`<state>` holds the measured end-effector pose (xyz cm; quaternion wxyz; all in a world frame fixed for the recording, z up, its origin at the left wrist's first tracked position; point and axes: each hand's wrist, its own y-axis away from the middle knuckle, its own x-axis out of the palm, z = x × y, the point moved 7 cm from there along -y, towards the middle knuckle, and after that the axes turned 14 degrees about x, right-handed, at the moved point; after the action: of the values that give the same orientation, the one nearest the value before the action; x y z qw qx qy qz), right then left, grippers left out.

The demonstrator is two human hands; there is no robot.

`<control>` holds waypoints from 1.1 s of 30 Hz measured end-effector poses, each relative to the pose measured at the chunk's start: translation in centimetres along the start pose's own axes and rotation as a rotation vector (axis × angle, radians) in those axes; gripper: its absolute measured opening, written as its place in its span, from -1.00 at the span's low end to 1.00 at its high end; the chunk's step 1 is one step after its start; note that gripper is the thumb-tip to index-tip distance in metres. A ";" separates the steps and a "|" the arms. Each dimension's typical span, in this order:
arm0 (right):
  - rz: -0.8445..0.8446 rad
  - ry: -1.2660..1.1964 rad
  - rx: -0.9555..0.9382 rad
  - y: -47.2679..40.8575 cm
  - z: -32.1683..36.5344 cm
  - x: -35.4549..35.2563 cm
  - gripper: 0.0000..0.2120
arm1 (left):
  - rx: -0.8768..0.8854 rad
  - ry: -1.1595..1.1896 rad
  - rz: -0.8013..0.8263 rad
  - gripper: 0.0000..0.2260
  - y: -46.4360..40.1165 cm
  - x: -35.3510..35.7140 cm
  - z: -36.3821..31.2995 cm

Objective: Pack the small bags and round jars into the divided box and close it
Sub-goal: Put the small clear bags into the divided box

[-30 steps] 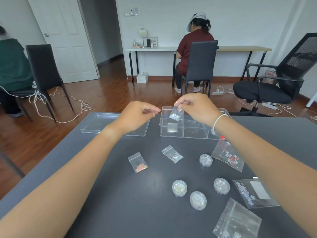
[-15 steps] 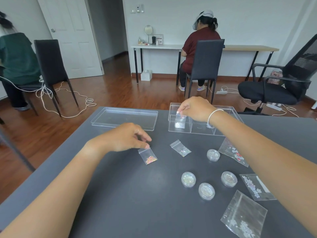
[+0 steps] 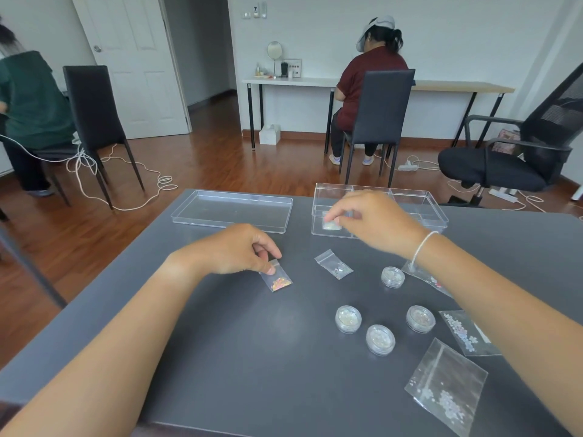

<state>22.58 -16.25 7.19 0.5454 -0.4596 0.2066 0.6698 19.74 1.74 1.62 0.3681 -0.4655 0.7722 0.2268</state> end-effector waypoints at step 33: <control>0.020 -0.309 0.160 2.1 -3.3 -1.1 -0.79 | 0.275 0.260 -0.455 -0.84 -3.8 -5.7 -6.2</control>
<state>21.90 -20.08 5.98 0.5989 -0.3043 0.1773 0.7192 22.54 -1.18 9.94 0.3671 -0.5974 0.7123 -0.0298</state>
